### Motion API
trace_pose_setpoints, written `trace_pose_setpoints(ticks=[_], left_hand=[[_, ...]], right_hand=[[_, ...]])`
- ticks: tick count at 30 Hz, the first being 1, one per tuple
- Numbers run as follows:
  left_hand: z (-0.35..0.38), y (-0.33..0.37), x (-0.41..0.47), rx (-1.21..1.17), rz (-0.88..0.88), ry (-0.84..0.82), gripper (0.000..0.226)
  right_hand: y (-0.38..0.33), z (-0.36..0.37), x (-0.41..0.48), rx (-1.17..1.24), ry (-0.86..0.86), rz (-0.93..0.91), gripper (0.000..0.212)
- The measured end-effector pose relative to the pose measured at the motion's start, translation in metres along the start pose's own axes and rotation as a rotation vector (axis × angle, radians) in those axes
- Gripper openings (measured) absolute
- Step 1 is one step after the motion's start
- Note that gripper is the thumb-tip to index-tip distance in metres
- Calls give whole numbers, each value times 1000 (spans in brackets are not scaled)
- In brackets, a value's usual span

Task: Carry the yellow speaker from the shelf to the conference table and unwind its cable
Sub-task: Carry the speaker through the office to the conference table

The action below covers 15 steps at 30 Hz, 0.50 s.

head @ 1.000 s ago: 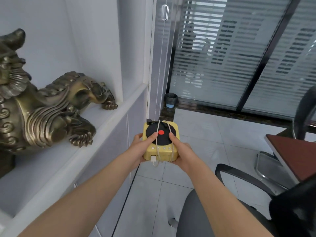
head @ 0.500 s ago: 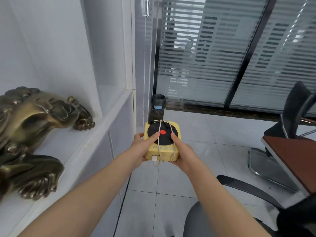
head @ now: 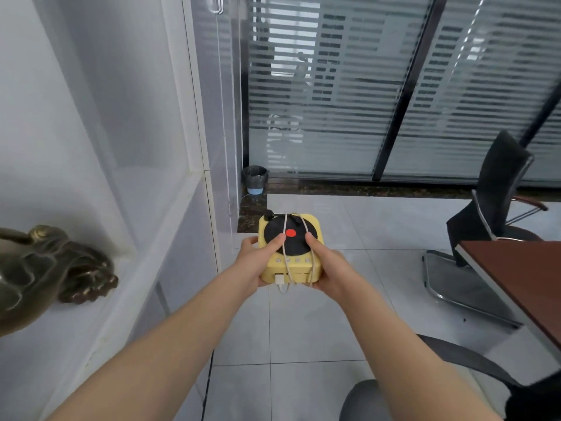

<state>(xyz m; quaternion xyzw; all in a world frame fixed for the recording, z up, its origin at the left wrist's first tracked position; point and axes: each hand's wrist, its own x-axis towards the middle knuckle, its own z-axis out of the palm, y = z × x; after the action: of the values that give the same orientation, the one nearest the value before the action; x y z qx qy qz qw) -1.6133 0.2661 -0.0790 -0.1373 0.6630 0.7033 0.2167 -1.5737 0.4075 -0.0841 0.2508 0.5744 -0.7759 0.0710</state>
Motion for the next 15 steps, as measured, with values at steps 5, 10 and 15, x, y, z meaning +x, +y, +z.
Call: trace_pose_setpoints(ticks=[5,10,15], left_hand=[[16,26,48,35,0,-10,69],[39,59,102,42,25,-37,72],[58,88,148,35,50,-43,72]], right_hand=[[-27,-6,44,16,15,5,38],[-66,-13,89,10,19,-12,40],[-102,-19,131,1,21,-21,42]])
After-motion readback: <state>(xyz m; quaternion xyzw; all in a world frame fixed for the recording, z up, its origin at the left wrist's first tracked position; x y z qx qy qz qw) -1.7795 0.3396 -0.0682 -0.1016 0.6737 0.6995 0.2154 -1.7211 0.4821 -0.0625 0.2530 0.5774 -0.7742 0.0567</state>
